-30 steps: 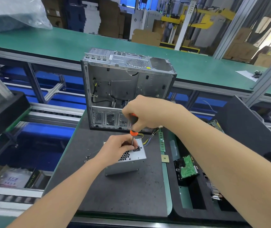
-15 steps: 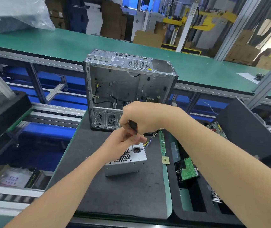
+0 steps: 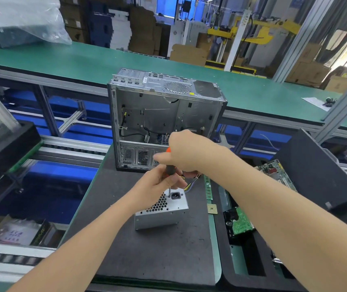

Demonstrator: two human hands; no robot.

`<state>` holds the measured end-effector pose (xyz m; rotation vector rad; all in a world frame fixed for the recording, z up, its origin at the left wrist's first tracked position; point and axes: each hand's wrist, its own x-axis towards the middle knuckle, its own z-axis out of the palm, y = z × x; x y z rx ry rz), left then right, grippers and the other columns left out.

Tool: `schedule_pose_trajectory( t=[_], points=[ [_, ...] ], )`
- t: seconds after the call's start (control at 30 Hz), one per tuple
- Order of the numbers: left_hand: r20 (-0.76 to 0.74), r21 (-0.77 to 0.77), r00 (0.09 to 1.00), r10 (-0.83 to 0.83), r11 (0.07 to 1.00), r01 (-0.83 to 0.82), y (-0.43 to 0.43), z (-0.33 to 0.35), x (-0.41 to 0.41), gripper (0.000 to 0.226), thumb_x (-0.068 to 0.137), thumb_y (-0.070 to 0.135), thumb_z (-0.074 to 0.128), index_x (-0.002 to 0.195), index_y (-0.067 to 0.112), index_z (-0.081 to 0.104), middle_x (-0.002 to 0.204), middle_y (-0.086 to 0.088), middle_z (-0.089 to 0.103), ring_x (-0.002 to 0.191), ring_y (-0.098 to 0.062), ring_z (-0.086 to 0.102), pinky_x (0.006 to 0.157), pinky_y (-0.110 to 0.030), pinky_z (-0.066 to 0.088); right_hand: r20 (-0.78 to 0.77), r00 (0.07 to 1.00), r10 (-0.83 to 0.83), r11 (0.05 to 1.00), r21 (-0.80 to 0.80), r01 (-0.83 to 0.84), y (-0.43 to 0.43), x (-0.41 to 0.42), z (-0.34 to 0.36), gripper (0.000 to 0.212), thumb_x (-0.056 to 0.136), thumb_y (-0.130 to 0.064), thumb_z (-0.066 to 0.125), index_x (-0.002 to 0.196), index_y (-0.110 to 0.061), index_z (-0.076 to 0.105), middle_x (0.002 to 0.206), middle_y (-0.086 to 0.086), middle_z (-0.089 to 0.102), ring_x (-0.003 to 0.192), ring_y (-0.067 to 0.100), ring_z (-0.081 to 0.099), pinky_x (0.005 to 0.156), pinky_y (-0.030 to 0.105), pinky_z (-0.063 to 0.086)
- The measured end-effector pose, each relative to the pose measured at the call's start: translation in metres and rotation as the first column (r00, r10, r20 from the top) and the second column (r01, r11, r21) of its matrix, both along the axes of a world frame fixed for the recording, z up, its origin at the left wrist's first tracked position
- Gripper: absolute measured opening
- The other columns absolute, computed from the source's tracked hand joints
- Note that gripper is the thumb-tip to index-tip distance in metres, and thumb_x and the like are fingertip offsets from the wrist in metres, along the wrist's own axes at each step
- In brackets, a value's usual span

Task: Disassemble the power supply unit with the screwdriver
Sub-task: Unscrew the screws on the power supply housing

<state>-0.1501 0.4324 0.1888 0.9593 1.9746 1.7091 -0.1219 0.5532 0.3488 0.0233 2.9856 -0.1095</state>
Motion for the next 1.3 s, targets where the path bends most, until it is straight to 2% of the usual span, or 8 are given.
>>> schedule_pose_trajectory(
  t=[0.1,0.2,0.5,0.67,0.83,0.97,1.1,1.3],
  points=[
    [-0.01,0.008,1.0,-0.022,1.0,0.022,-0.002,0.004,0.001,0.021,0.112,0.01,0.047,0.128,0.001,0.058,0.109,-0.007,0.078,0.105,-0.015,0.074,0.096,-0.032,0.057,0.068,0.988,0.14,0.988,0.053,-0.144,0.006,-0.002,0.009,0.031,0.088,-0.041,0.066,0.076,-0.014,0.058,0.059,0.002,0.063,0.038,0.015,0.056,0.043,0.022,0.041],
    [-0.004,0.034,0.999,-0.043,0.999,0.043,-0.002,0.009,0.002,0.018,0.112,0.01,0.046,0.126,0.01,0.057,0.108,-0.006,0.078,0.105,-0.017,0.074,0.094,-0.034,0.058,0.148,0.939,0.31,0.938,0.114,-0.328,0.012,-0.002,0.018,0.008,0.08,-0.026,0.07,0.087,-0.023,0.067,0.082,-0.003,0.071,0.071,0.018,0.069,0.055,0.027,0.048],
    [-0.002,-0.022,0.999,-0.035,0.999,0.035,0.001,0.009,0.002,0.019,0.112,0.011,0.046,0.121,0.005,0.061,0.105,0.0,0.079,0.104,-0.015,0.075,0.095,-0.032,0.059,0.153,0.898,0.413,0.897,0.1,-0.43,0.013,0.0,0.01,0.022,0.081,-0.006,0.07,0.091,-0.025,0.069,0.094,-0.01,0.063,0.098,0.02,0.059,0.084,0.044,0.058],
    [-0.052,-0.037,0.998,-0.047,0.998,0.045,0.002,0.009,0.0,0.02,0.113,0.015,0.045,0.116,0.015,0.065,0.107,-0.002,0.078,0.105,-0.018,0.075,0.095,-0.035,0.06,0.129,0.889,0.44,0.89,0.065,-0.451,0.017,0.004,0.02,0.028,0.086,-0.049,0.073,0.103,-0.028,0.067,0.093,-0.015,0.057,0.098,0.014,0.056,0.082,0.039,0.054],
    [-0.029,-0.011,0.998,-0.059,0.998,0.059,0.003,0.005,0.0,0.014,0.111,0.021,0.047,0.115,0.019,0.061,0.103,0.001,0.078,0.106,-0.019,0.075,0.094,-0.032,0.06,-0.067,0.994,0.092,0.962,0.265,-0.071,0.005,0.011,0.017,0.078,0.084,-0.091,0.03,0.076,-0.018,0.057,0.074,0.0,0.055,0.062,0.019,0.054,0.053,0.03,0.039],
    [0.005,0.021,0.996,-0.084,0.996,0.084,0.003,0.002,-0.001,0.012,0.111,0.024,0.049,0.117,0.024,0.06,0.108,-0.001,0.077,0.109,-0.022,0.074,0.097,-0.039,0.059,-0.01,0.998,-0.059,0.995,0.08,0.059,0.0,0.007,0.003,0.063,0.1,-0.067,0.041,0.067,-0.013,0.045,0.065,0.006,0.052,0.051,0.02,0.052,0.052,0.029,0.045],
    [0.028,0.035,0.995,-0.099,0.995,0.098,0.003,0.003,-0.002,0.017,0.112,0.023,0.047,0.126,0.019,0.057,0.111,-0.004,0.077,0.111,-0.023,0.074,0.098,-0.04,0.059,0.002,0.995,0.1,0.989,0.113,-0.1,0.004,0.001,0.004,0.043,0.099,-0.044,0.058,0.07,-0.015,0.047,0.062,0.002,0.055,0.052,0.021,0.056,0.045,0.025,0.036],
    [0.053,0.021,0.995,-0.086,0.996,0.085,0.001,0.007,-0.004,0.02,0.112,0.017,0.045,0.126,0.008,0.057,0.108,-0.005,0.079,0.109,-0.02,0.074,0.098,-0.038,0.059,0.1,0.913,0.395,0.905,0.131,-0.405,0.012,-0.001,0.015,0.01,0.081,-0.022,0.073,0.086,-0.024,0.066,0.082,-0.013,0.058,0.083,0.017,0.062,0.063,0.032,0.052]
  ],
)
